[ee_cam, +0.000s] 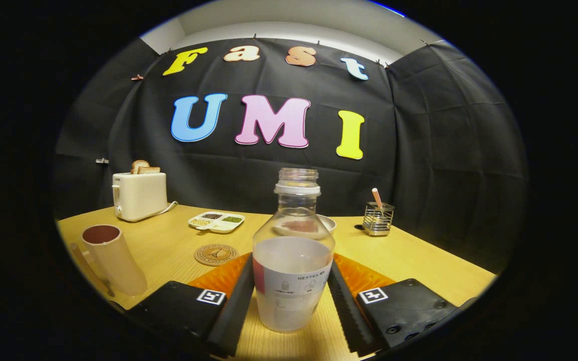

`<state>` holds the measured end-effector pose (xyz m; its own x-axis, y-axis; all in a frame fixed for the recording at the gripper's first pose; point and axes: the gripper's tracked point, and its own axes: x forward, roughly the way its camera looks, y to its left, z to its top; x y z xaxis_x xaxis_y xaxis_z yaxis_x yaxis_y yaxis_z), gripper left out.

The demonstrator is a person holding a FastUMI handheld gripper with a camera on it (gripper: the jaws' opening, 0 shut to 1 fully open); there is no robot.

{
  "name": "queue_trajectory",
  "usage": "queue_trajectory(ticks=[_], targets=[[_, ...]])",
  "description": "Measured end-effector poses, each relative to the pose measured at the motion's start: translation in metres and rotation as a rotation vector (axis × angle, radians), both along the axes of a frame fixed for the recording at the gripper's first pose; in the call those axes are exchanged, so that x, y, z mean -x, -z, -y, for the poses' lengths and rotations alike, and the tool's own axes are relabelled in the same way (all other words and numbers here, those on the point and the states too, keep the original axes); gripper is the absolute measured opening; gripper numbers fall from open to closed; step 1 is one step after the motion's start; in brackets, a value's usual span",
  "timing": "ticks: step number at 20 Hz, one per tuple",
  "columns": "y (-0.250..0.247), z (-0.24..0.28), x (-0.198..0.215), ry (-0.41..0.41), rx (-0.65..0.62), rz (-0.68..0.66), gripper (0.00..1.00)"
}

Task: Take the bottle from table, then pour the juice into the cup, finally place the bottle on the coaster

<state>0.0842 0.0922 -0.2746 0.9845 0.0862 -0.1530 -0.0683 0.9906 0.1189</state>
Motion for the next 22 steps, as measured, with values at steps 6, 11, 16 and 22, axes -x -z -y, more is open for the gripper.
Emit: queue_trajectory(ticks=[6,11,16,22], targets=[[-0.046,0.007,0.004,0.027,0.123,0.058,0.74],[-0.089,-0.003,0.009,-0.051,0.266,0.048,0.75],[-0.121,-0.013,0.013,-0.096,0.489,0.027,0.74],[-0.132,-0.046,0.023,-0.165,0.698,0.044,0.74]])
